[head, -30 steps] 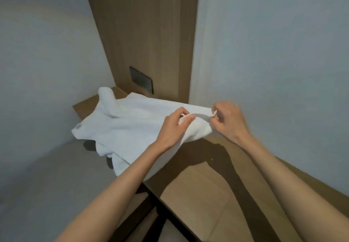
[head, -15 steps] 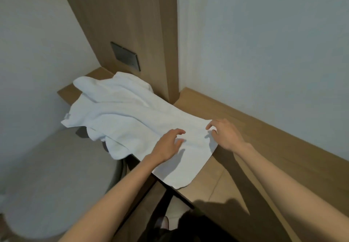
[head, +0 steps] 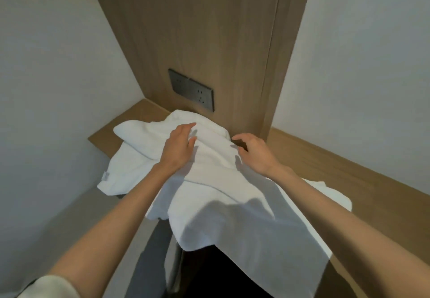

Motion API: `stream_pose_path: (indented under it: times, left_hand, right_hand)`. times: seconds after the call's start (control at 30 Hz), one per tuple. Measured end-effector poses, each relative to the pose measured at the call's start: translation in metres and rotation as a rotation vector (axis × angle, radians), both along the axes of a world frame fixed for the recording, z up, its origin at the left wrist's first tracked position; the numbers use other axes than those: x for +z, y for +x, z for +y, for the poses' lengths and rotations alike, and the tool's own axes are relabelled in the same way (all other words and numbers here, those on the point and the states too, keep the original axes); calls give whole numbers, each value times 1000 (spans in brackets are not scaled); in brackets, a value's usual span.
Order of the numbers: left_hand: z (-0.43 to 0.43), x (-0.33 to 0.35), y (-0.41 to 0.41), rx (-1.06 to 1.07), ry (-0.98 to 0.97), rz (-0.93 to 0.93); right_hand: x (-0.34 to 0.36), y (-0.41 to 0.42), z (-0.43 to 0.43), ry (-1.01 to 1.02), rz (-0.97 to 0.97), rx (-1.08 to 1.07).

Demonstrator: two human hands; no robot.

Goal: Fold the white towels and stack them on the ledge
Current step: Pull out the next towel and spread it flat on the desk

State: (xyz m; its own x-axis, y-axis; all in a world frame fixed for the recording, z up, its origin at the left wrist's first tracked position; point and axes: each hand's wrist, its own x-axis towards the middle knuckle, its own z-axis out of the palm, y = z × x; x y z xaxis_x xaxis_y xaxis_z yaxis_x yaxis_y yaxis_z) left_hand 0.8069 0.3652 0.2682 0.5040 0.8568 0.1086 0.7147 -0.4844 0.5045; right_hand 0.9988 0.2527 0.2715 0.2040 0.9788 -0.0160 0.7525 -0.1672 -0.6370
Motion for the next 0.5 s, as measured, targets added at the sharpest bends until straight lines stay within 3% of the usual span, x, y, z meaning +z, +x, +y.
stream_pose_path:
  times: [0.1, 0.23, 0.33, 0.5]
  left_hand:
    - [44, -13, -7, -24, 17, 109]
    - [87, -31, -11, -33, 30, 396]
    - [104, -40, -12, -33, 3, 562]
    - [112, -46, -19, -26, 93, 475]
  right_hand:
    - [-10, -18, 41, -47, 12, -24]
    - [-23, -29, 76, -166, -70, -50]
    - [-28, -32, 86, -187, -23, -59]
    - [-32, -42, 88, -236, -114, -37]
